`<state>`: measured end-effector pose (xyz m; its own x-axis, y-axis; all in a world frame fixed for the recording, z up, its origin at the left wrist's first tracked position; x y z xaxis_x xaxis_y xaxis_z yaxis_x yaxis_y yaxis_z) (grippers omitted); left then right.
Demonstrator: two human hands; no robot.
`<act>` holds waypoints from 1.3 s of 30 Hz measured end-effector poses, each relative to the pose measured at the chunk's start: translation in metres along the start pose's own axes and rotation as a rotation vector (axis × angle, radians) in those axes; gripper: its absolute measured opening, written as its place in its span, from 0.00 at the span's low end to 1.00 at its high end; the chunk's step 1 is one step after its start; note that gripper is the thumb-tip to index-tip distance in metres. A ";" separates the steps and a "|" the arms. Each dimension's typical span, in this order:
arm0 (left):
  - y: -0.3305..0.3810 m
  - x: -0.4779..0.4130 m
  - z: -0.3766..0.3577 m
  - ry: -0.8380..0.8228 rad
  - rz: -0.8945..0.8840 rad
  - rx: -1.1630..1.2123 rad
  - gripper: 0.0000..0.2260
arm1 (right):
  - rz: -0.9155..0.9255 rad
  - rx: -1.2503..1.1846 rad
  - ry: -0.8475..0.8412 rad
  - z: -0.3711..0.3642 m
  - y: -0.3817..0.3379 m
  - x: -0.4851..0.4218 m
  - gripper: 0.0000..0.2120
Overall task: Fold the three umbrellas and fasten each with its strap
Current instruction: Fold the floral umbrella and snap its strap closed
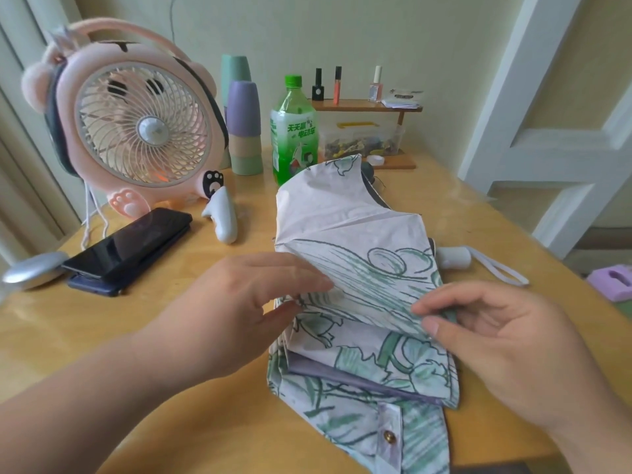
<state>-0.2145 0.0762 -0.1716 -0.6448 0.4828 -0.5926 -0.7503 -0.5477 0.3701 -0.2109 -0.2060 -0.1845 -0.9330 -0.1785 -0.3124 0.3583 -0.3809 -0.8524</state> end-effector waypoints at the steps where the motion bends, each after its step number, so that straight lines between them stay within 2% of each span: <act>1: 0.001 0.000 0.000 0.026 -0.008 -0.003 0.11 | -0.004 -0.092 0.060 0.005 0.001 -0.001 0.09; 2: 0.001 0.000 -0.001 0.059 -0.007 -0.005 0.09 | -0.022 -0.184 0.101 0.010 0.004 -0.001 0.11; 4: 0.001 0.001 -0.002 0.108 0.013 -0.015 0.07 | -0.043 -0.262 0.134 0.015 0.010 0.000 0.29; 6: 0.002 0.003 -0.005 0.093 0.021 -0.045 0.08 | -0.024 -0.260 0.097 0.014 0.012 0.004 0.33; 9: 0.003 0.004 -0.010 0.002 -0.002 -0.085 0.07 | 0.097 -0.140 -0.009 0.007 0.007 0.014 0.26; 11: 0.003 0.005 -0.010 -0.012 -0.010 -0.104 0.05 | 0.242 0.246 0.058 0.002 0.006 0.016 0.15; 13: 0.004 0.005 -0.010 -0.005 -0.028 -0.121 0.05 | 0.397 0.630 0.111 -0.003 0.009 0.014 0.12; 15: 0.007 0.004 -0.009 -0.010 -0.073 -0.156 0.05 | 0.508 0.797 0.117 -0.009 0.013 0.009 0.09; 17: 0.010 0.002 -0.007 -0.045 -0.144 -0.199 0.05 | 0.592 0.859 0.132 -0.009 0.016 0.006 0.04; 18: 0.010 0.002 -0.006 -0.070 -0.180 -0.201 0.06 | 0.616 0.873 0.128 -0.006 0.017 0.005 0.05; 21: 0.008 0.005 -0.007 -0.155 -0.235 -0.155 0.09 | 0.679 0.875 0.010 0.000 0.020 0.007 0.05; 27: -0.001 0.008 -0.014 -0.327 -0.122 -0.095 0.16 | 0.706 0.852 -0.278 0.006 0.029 0.009 0.08; 29: -0.004 0.006 -0.011 -0.323 -0.035 -0.028 0.20 | 0.666 0.871 -0.340 0.010 0.024 0.010 0.12; 30: -0.005 0.002 -0.009 -0.235 0.055 0.002 0.22 | 0.648 0.869 -0.355 0.011 0.022 0.011 0.13; 32: -0.013 -0.014 -0.002 0.086 0.309 -0.021 0.21 | 0.628 0.853 -0.360 0.011 0.017 0.011 0.10; 33: -0.019 -0.025 0.002 0.239 0.453 -0.052 0.17 | 0.618 0.849 -0.353 0.009 0.014 0.010 0.08; 34: -0.027 -0.036 0.004 0.323 0.602 -0.054 0.11 | 0.609 0.849 -0.347 0.008 0.012 0.008 0.05; 35: -0.036 -0.045 0.005 0.345 0.757 0.003 0.10 | 0.588 0.860 -0.345 0.007 0.010 0.006 0.05; 37: -0.053 -0.060 0.000 0.332 0.986 0.301 0.19 | 0.566 0.890 -0.341 0.006 0.008 0.002 0.09; 39: -0.065 -0.065 -0.008 0.362 1.019 0.527 0.22 | 0.561 0.890 -0.332 0.006 0.006 -0.002 0.09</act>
<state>-0.1226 0.0752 -0.1630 -0.9612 -0.2757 0.0071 0.0586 -0.1787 0.9822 -0.2070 -0.2131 -0.1870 -0.6231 -0.7142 -0.3189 0.7482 -0.6631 0.0231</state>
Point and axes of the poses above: each hand's wrist, its own x-axis away from the middle knuckle, its own z-axis out of the back of the hand, y = z × x, the point moved 1 cm from there along -x, towards the middle knuckle, and after that the axes turned 10 degrees about x, right-handed, at the moved point
